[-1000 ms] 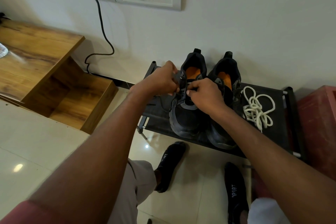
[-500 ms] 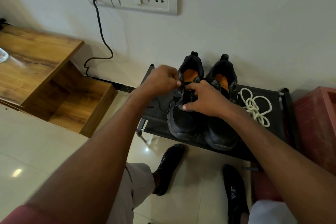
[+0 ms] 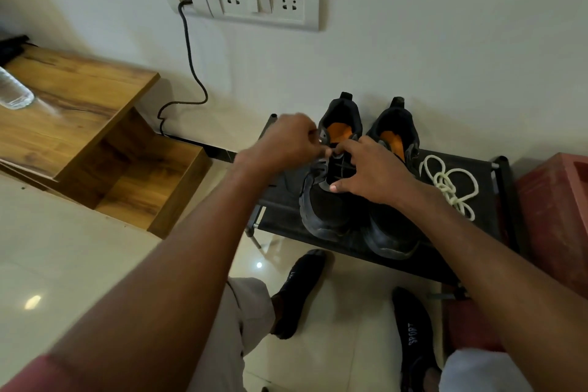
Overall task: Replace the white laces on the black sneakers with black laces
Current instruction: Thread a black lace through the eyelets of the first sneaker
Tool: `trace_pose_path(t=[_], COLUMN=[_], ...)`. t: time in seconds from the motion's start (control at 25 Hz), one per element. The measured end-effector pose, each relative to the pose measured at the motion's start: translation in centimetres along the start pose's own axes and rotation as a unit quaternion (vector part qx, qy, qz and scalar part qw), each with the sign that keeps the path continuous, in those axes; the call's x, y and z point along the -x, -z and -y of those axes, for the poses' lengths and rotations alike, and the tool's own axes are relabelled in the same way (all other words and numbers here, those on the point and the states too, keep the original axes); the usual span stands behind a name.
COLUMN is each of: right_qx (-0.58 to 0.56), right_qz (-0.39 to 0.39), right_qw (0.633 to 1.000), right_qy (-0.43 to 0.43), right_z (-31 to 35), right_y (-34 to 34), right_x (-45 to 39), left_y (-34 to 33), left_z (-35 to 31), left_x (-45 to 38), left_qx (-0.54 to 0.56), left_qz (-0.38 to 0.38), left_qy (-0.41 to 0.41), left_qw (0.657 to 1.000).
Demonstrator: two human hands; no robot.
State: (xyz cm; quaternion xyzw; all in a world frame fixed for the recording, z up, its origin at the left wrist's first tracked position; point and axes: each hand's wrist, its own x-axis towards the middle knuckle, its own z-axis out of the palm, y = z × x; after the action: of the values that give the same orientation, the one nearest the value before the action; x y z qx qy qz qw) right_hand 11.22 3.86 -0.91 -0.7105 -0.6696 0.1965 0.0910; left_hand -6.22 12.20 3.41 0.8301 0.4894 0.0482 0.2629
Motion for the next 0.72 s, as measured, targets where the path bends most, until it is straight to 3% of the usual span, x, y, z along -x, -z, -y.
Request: trace_pose_path(t=[0.12,0.24,0.4,0.52,0.6,0.64,0.72], right_qx=[0.000,-0.004,-0.001,-0.002,-0.007,-0.007,-0.005], right_qz=[0.005,0.012,0.011,0.009,0.014,0.017,0.017], right_qw=[1.000,1.000,1.000,1.000,1.000,1.000,1.000], right_qy=[0.001,0.001,0.003,0.002,0.005,0.007,0.003], right_z=[0.1,-0.2,-0.5,-0.5,-0.4,-0.4,-0.6], right_y=[0.1,0.1,-0.1,0.0,0.0,0.0,-0.2], right_x=[-0.1,-0.1,-0.1,-0.1,-0.1,-0.1,0.0], left_y=[-1.5,-1.6,-2.9,-2.7,-0.6,0.8,3.6], left_z=[2.0,2.1,1.5,1.1,0.2,-0.6,-2.5], left_x=[-1.5,-1.8,-2.0,-2.1,-1.9,-1.7,-0.8], left_qx=[-0.051,-0.019,-0.015,0.007,0.126,0.232,0.445], left_qz=[0.029,0.004,0.051,0.032,-0.056,-0.107,-0.162], left_qy=[0.015,0.010,0.028,0.038,0.023,0.000,-0.075], left_qw=[0.998,1.000,0.998,0.999,0.990,0.967,0.878])
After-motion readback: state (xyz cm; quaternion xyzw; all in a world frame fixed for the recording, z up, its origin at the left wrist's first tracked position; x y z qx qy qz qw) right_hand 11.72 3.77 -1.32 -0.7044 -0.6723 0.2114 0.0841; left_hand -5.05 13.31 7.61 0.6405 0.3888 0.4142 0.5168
